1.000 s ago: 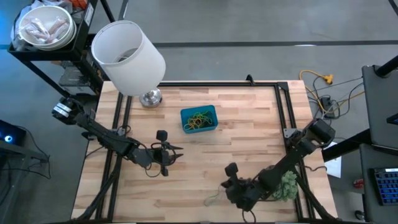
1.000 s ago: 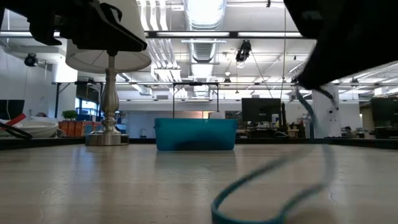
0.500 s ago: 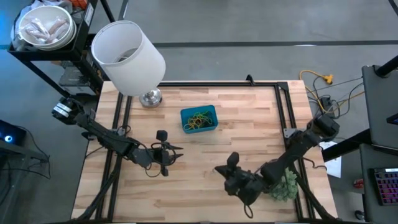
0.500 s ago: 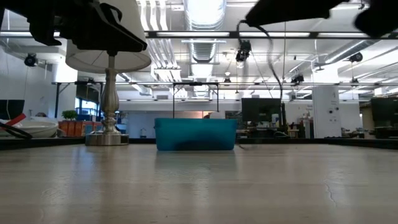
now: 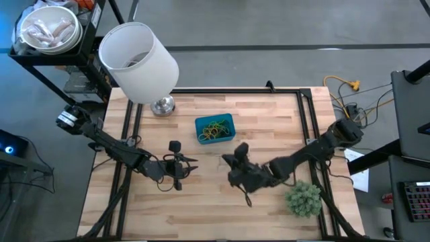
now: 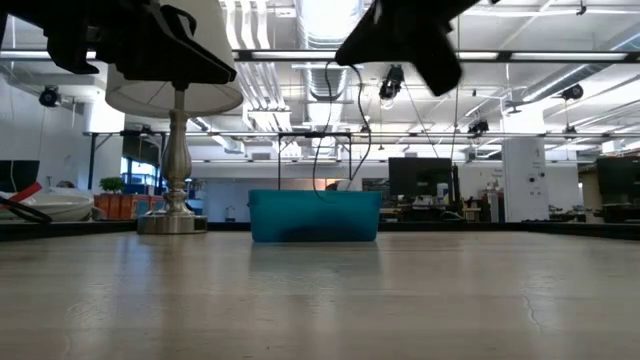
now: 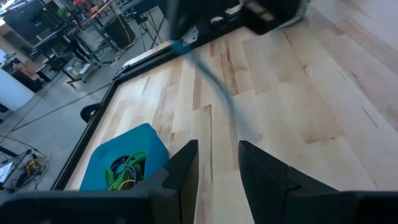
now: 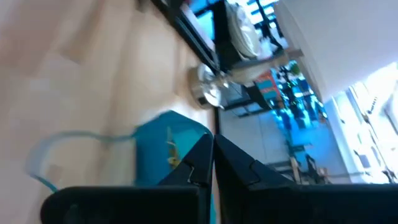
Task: Pick and place rubber bands into bin
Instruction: Put the blue rubber band into the blue bin, then return to Home Position
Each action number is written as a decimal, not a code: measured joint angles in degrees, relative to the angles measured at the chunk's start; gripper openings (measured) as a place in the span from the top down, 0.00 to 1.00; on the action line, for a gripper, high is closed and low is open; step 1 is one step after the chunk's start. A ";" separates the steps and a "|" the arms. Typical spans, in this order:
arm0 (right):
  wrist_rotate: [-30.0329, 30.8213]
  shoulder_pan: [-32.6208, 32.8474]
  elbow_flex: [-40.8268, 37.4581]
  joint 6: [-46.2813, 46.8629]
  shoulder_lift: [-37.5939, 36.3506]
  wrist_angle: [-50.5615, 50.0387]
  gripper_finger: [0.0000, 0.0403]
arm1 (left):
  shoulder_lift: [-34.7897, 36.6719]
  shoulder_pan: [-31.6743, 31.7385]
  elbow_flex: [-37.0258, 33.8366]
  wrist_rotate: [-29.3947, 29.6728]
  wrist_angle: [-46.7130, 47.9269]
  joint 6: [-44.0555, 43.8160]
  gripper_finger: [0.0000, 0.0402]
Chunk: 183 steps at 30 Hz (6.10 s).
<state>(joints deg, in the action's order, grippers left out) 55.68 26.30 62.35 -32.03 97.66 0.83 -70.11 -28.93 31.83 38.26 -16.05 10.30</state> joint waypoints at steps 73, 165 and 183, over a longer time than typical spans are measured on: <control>-42.29 -26.14 0.15 17.73 -18.92 -11.68 0.66 | -0.02 2.43 1.75 -8.91 -15.53 10.68 0.76; -53.16 -13.61 -43.50 13.48 -97.67 -15.68 0.76 | 68.48 23.34 -31.26 -25.86 6.03 17.10 0.76; -56.69 -20.04 -52.38 17.07 -97.66 -5.41 0.76 | 68.44 23.34 -31.28 -25.90 6.03 16.75 0.76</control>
<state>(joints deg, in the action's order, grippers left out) -1.01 6.25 9.97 -14.95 -0.01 -4.57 -1.66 -5.58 0.56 12.36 -10.02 27.05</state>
